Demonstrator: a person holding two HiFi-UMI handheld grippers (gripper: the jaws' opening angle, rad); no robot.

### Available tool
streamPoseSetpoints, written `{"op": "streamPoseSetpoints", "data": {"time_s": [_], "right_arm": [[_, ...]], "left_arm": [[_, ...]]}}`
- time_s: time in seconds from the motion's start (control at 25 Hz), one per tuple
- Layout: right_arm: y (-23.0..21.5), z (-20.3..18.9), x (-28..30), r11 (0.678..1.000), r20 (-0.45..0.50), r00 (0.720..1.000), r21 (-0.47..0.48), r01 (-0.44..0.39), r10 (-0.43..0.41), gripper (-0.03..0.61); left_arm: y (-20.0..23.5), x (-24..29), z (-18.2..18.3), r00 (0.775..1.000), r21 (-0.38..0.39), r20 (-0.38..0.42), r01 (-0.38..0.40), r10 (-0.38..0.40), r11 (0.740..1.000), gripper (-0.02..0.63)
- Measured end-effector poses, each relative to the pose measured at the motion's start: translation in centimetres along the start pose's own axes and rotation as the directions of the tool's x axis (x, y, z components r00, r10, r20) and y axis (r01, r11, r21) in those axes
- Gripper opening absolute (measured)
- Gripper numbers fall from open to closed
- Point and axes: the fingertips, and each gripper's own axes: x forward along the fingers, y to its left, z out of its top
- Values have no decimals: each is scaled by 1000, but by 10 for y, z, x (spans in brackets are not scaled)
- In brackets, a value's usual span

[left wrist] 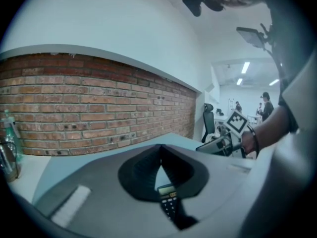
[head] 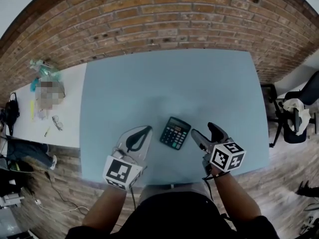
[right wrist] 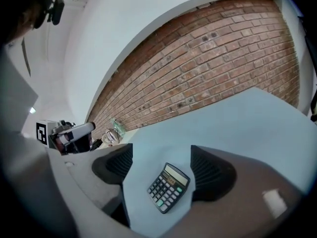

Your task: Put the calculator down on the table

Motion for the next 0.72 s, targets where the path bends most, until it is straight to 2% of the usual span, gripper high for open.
{"op": "streamPoseSetpoints", "data": {"time_s": [0.2,0.44,0.56,0.72], "right_arm": [[13,14,-4,997,29,999,-76,-21,23,300],[24,23,-12,994,66,997,-104,-27,34,253],[30,30,-19,988,92,995,-155,-15,29,163],[38,43,-30,973,140,990,-232,6,28,139]], "left_arm": [[4,-7,4,1000,-13,9,-8,8,1000,3],[8,-23,10,1000,-1,24,-20,20,1000,3],[10,-31,13,999,1,30,-25,25,1000,3],[10,-40,15,999,0,36,-27,27,1000,3]]}}
